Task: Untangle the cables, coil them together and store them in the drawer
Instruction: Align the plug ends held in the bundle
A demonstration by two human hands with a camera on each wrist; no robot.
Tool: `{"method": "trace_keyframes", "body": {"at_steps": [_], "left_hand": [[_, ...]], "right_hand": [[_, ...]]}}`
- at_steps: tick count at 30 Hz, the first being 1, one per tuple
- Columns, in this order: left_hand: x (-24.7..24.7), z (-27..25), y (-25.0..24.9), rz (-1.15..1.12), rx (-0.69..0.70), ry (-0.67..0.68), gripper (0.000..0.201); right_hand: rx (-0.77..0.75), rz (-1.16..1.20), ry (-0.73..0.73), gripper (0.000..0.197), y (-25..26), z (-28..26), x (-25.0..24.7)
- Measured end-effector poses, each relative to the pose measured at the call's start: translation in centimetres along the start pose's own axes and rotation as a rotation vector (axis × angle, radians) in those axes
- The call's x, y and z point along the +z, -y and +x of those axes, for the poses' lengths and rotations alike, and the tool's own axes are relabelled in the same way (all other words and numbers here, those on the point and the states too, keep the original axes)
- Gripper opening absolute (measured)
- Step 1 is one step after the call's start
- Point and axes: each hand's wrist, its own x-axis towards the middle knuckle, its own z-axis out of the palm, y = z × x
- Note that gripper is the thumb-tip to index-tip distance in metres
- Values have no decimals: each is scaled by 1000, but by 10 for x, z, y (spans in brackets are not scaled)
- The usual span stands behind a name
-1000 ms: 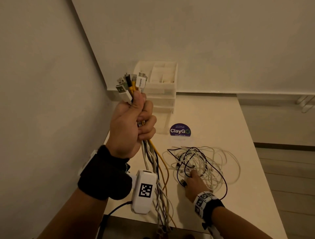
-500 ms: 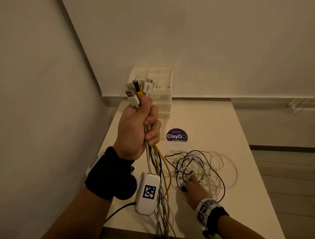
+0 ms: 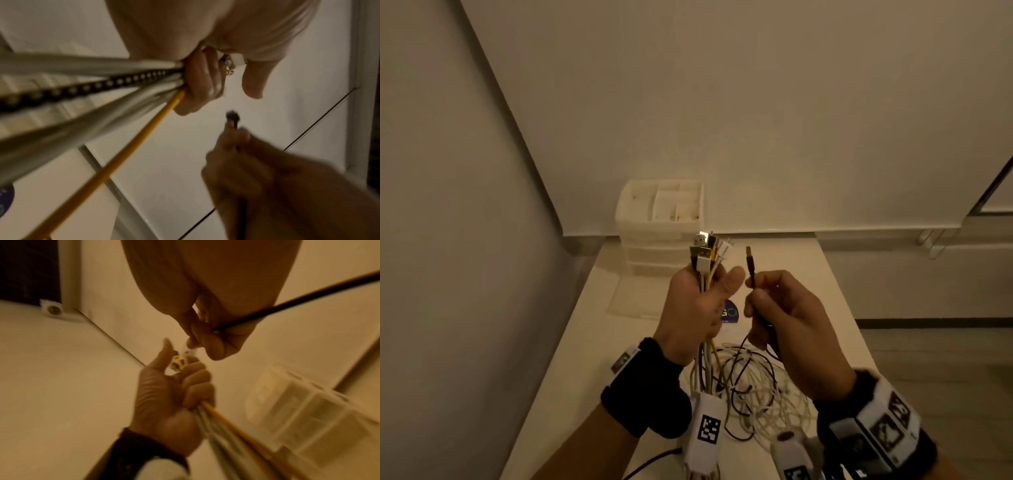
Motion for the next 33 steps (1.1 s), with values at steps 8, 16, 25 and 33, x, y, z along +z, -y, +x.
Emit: {"method": "trace_keyframes", "body": {"at_steps": [8,16,25,33], "left_hand": [[18,5,4,59,-9,-38,25],[-9,16,-5,-61,32,-210,46],[-70,11,-57,-274,164,-292,40],[-58,-7,-35,425,137,-221,21]], "right_hand": [[-56,-71,-164,10,8,-2,21],[-75,-478,99,13,-24,-15,9],[60,-619,282,40,-94,-27,-50],[98,-506,46,48,-72,-10,-29]]}}
